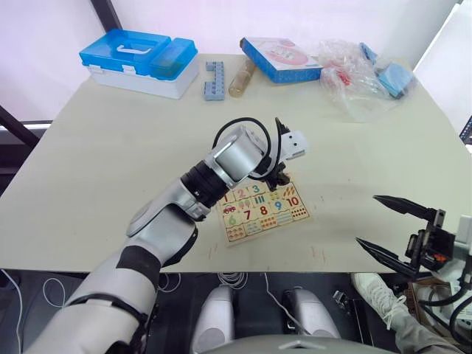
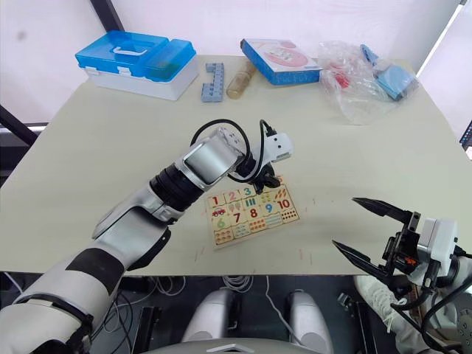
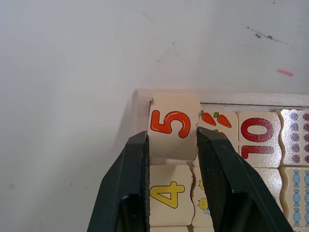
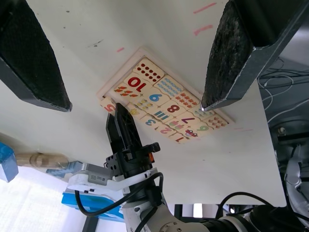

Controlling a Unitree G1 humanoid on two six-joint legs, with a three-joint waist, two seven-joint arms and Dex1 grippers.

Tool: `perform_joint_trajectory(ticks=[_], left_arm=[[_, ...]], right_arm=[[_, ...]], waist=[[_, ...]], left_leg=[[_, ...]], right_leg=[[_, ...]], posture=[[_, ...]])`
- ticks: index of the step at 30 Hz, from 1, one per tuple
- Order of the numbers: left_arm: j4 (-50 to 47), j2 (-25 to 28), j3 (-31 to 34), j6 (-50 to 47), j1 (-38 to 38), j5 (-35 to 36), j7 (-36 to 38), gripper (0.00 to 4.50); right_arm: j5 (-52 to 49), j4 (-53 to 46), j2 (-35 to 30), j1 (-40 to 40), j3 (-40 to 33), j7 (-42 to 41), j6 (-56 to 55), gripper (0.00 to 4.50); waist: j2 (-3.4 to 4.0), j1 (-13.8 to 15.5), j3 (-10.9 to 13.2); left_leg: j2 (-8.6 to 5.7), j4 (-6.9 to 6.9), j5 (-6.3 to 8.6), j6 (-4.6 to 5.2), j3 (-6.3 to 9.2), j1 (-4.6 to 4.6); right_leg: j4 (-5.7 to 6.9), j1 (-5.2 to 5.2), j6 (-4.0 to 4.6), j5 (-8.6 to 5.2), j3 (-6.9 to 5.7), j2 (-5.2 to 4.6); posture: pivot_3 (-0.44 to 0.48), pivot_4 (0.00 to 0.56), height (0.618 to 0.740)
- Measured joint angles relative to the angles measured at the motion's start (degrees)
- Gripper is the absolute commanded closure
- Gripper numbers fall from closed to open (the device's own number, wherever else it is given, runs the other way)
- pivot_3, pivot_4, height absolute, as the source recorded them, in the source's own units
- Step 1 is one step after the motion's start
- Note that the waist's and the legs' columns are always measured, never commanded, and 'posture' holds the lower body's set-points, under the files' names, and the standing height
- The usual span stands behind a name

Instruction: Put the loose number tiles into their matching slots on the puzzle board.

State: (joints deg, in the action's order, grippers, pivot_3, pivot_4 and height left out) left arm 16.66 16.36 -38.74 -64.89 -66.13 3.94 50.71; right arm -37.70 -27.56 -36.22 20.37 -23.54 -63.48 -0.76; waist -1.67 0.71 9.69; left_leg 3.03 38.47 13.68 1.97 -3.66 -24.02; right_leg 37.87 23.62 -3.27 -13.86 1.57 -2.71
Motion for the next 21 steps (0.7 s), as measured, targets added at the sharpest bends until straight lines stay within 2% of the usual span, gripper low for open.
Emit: perform_joint_trajectory(ticks=[21], left_arm=[[0.0, -0.3, -0.2, -1.0, 0.2, -0.5, -0.7, 3.58]], right_arm=[[0.0, -0.1, 0.2, 0.6, 0.0, 0.4, 0.0, 0.00]], waist=[[0.00, 0.0, 0.0]], left_leg=[[0.00, 0.00, 0.00, 0.00, 0.01, 0.00]], right_leg=[[0.00, 0.00, 0.05, 0.03, 0.00, 0.00]], posture=[[0.000, 0.150, 0.740]])
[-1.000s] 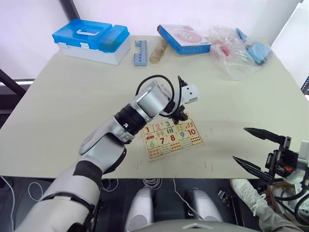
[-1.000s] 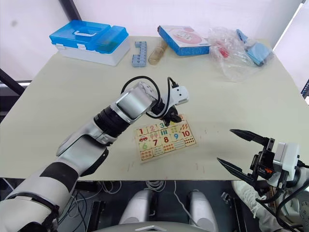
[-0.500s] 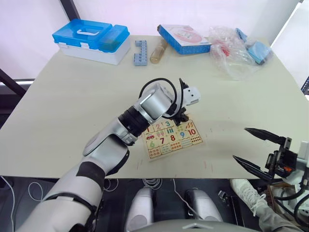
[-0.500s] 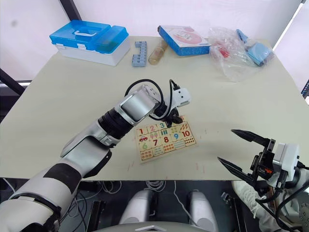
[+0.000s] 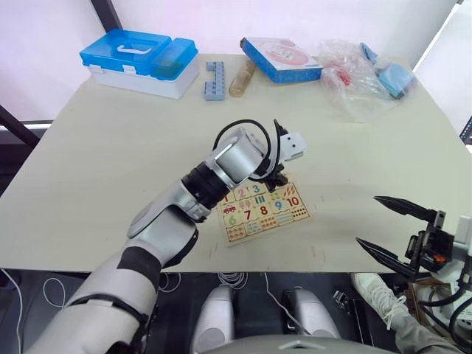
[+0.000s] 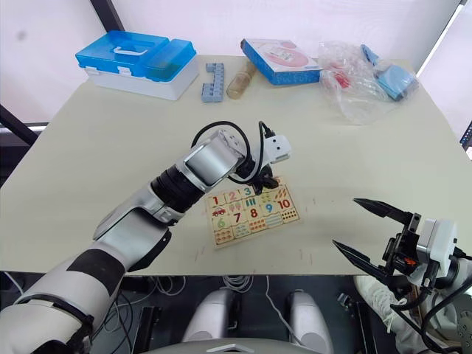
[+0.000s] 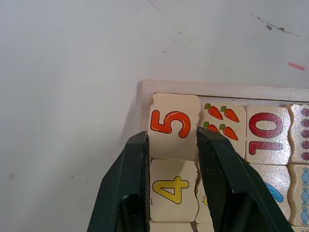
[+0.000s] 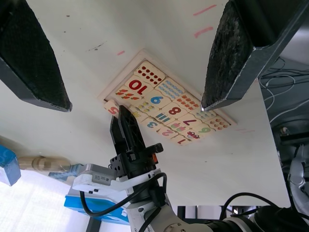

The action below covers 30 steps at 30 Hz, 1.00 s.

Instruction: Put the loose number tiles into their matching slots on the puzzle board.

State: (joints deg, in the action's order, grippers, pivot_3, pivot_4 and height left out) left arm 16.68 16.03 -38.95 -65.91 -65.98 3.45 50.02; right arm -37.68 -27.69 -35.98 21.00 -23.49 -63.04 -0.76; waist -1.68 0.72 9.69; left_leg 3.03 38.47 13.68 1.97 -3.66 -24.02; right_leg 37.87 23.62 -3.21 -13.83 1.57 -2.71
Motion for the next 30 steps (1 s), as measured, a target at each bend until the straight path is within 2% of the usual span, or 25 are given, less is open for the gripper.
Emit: perform_joint_trajectory(ticks=[30], left_arm=[[2.8, -1.4, -1.3, 1.8, -0.2, -1.7, 0.4, 3.58]], right_arm=[[0.3, -0.9, 0.4, 1.0, 0.1, 0.9, -0.4, 0.00]], waist=[[0.01, 0.0, 0.0]], left_leg=[[-0.01, 0.01, 0.00, 0.00, 0.01, 0.00]], right_leg=[[0.01, -0.01, 0.00, 0.00, 0.00, 0.00]], posture=[[0.000, 0.150, 0.740]])
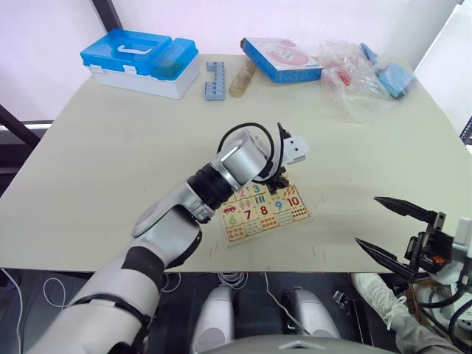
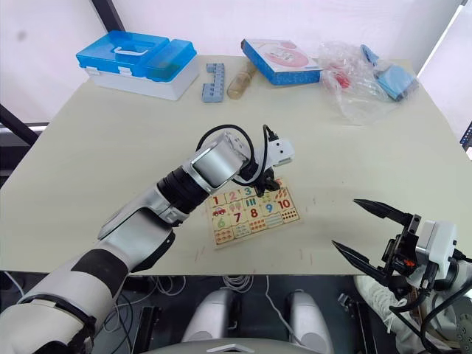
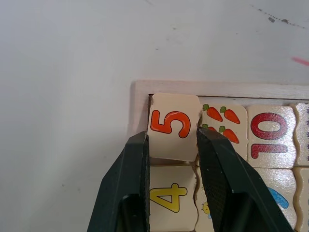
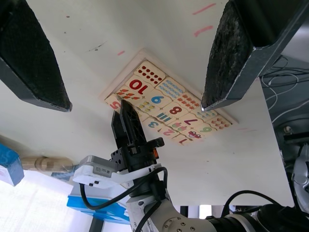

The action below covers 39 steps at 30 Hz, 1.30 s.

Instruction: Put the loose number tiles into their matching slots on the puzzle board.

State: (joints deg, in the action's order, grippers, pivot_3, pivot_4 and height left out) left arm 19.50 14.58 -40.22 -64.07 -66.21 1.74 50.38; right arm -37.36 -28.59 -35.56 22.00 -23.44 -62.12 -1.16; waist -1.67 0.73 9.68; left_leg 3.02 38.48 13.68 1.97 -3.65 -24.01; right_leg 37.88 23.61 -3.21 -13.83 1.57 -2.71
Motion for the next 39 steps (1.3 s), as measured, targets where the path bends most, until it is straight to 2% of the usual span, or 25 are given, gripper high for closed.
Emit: perform_joint_trajectory(ticks=[10, 12, 13, 14, 16, 20, 27, 30, 34, 37, 39], left_arm=[[0.2, -0.2, 0.0, 0.3, 0.0, -0.6, 0.0, 3.58], [0.2, -0.2, 0.0, 0.3, 0.0, -0.6, 0.0, 2.57], [0.3, -0.2, 0.0, 0.3, 0.0, -0.7, -0.1, 2.30], [0.3, -0.2, 0.0, 0.2, 0.0, -0.8, -0.2, 1.74], [0.3, -0.2, 0.1, -0.3, 0.0, -0.8, -0.3, 0.90], [-1.1, 0.7, 2.1, -1.9, -0.1, 0.7, 0.8, 0.90], [-5.2, 5.8, 8.7, -3.0, -2.5, 5.2, 4.5, 0.90], [-5.0, 6.7, 11.6, 4.8, -0.4, 5.3, 4.6, 0.90], [0.6, 6.0, 13.4, 15.1, 2.0, 5.5, 5.1, 0.90], [4.5, 5.3, 13.4, 23.4, 2.9, 4.0, 5.0, 1.81], [6.5, 4.8, 13.2, 27.9, 3.5, 3.0, 5.3, 2.82]], right_arm=[[0.1, -0.1, 0.0, 0.0, 0.1, 0.1, -0.3, 0.00], [0.1, -0.1, 0.0, 0.0, 0.1, 0.1, -0.3, 0.00], [0.1, -0.1, 0.0, 0.0, 0.1, 0.1, -0.3, 0.00], [0.1, -0.1, 0.0, 0.0, 0.1, 0.1, -0.3, 0.00], [0.1, -0.1, 0.0, 0.0, 0.1, 0.1, -0.3, 0.00], [0.1, -0.2, 0.0, 0.0, 0.2, 0.1, -0.3, 0.00], [0.1, -0.1, 0.0, -0.6, 0.3, 0.1, -0.3, 0.00], [0.1, -0.1, 0.0, -1.0, 0.5, 0.0, -0.3, 0.00], [0.1, 0.2, 0.0, -2.0, 0.6, 0.0, -0.3, 0.00], [0.2, 0.4, 0.0, -2.3, 0.8, -0.1, -0.3, 0.00], [0.2, 0.4, 0.0, -2.6, 1.1, -0.1, -0.3, 0.00]], waist=[[0.00, 0.0, 0.0], [0.00, 0.0, 0.0], [0.00, 0.0, 0.0], [0.00, 0.0, 0.0], [0.00, 0.0, 0.0], [0.00, -0.1, 0.0], [0.02, -0.1, 0.0], [0.04, 0.0, 0.0], [0.04, 0.1, 0.0], [0.03, 0.1, 0.0], [0.04, 0.1, 0.0]], left_leg=[[0.00, 0.00, 0.00, 0.00, 0.00, 0.00], [0.00, 0.00, 0.00, 0.00, 0.00, 0.00], [0.00, 0.00, 0.00, 0.00, 0.00, 0.00], [0.00, 0.00, 0.00, 0.00, 0.00, 0.00], [0.00, 0.00, 0.00, 0.00, 0.01, 0.00], [0.00, 0.00, 0.00, 0.00, 0.02, -0.05], [0.00, 0.00, 0.00, 0.00, 0.06, -0.04], [0.00, 0.00, 0.00, 0.00, 0.05, -0.03], [-0.01, 0.03, -0.01, 0.00, 0.03, -0.04], [-0.02, 0.03, 0.00, 0.00, 0.01, -0.05], [-0.02, 0.03, 0.00, 0.00, 0.00, -0.06]], right_leg=[[0.00, 0.00, 0.00, 0.00, 0.00, 0.00], [0.00, 0.00, 0.00, 0.00, 0.00, 0.00], [0.00, 0.00, 0.00, 0.00, 0.00, 0.00], [0.00, 0.00, 0.00, 0.00, 0.00, 0.00], [0.00, 0.00, 0.01, 0.00, 0.00, 0.00], [-0.01, 0.04, 0.03, 0.02, -0.01, 0.00], [0.00, 0.04, 0.09, 0.06, -0.04, 0.00], [0.00, 0.02, 0.14, 0.09, -0.04, 0.00], [0.00, 0.01, 0.14, 0.10, -0.04, 0.00], [-0.02, 0.01, 0.14, 0.10, -0.04, -0.01], [-0.02, 0.01, 0.14, 0.10, -0.03, -0.01]], posture=[[0.000, 0.150, 0.740], [0.000, 0.150, 0.740], [0.000, 0.150, 0.740], [0.000, 0.150, 0.740], [0.000, 0.150, 0.740], [0.000, 0.150, 0.740], [0.000, 0.150, 0.740], [0.000, 0.150, 0.740], [0.000, 0.150, 0.740], [0.000, 0.150, 0.740], [0.000, 0.150, 0.740]])
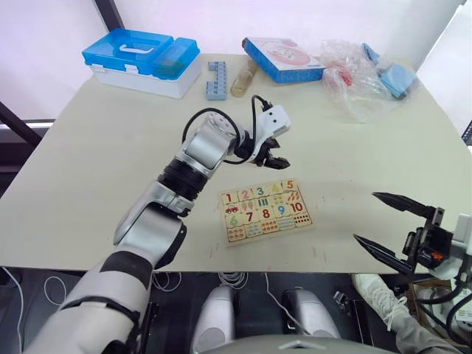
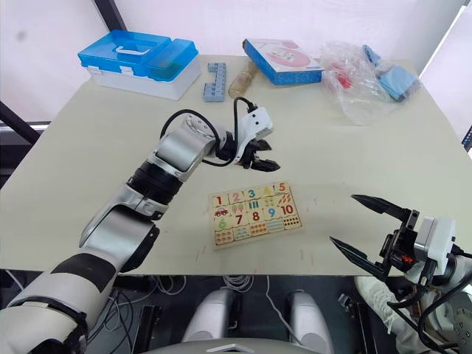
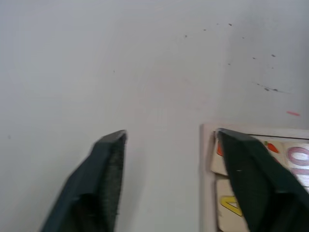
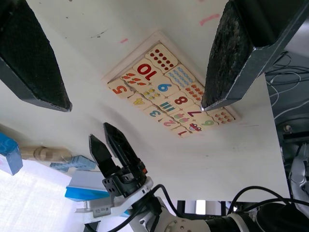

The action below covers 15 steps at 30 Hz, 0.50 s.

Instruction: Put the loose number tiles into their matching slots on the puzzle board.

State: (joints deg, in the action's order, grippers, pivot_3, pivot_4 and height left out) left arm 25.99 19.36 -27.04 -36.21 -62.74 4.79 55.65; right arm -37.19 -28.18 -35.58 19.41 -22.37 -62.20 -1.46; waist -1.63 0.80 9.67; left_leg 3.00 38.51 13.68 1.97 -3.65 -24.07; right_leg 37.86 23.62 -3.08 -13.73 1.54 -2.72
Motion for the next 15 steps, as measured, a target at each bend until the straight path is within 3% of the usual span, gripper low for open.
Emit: perform_joint_trajectory(ticks=[2, 4, 15], left_arm=[[3.1, -0.6, -0.6, 5.8, 1.2, -1.9, 0.6, 3.89], [5.2, -1.1, -0.6, 9.4, 1.3, -3.4, 1.1, 4.42], [11.8, -3.8, -0.9, 16.9, 1.5, -8.3, 5.0, 4.48]], right_arm=[[0.1, 0.0, 0.0, -0.1, 0.0, 0.0, 0.0, 0.00], [0.1, 0.1, 0.0, -0.1, 0.1, 0.0, 0.0, 0.00], [0.2, 0.0, 0.0, 1.4, 0.1, 0.1, 0.0, 0.00]], waist=[[0.00, 0.0, 0.0], [0.00, 0.0, 0.0], [0.00, 0.0, 0.0]], left_leg=[[0.00, 0.00, 0.00, 0.00, 0.01, 0.00], [0.00, 0.00, 0.00, 0.00, 0.02, 0.00], [0.00, 0.02, 0.00, 0.00, 0.01, -0.01]], right_leg=[[0.01, 0.01, 0.00, 0.00, -0.01, 0.00], [0.02, 0.01, 0.00, 0.00, -0.01, 0.00], [0.02, 0.00, 0.00, 0.01, -0.01, 0.00]], posture=[[0.000, 0.150, 0.740], [0.000, 0.150, 0.740], [0.000, 0.150, 0.740]])
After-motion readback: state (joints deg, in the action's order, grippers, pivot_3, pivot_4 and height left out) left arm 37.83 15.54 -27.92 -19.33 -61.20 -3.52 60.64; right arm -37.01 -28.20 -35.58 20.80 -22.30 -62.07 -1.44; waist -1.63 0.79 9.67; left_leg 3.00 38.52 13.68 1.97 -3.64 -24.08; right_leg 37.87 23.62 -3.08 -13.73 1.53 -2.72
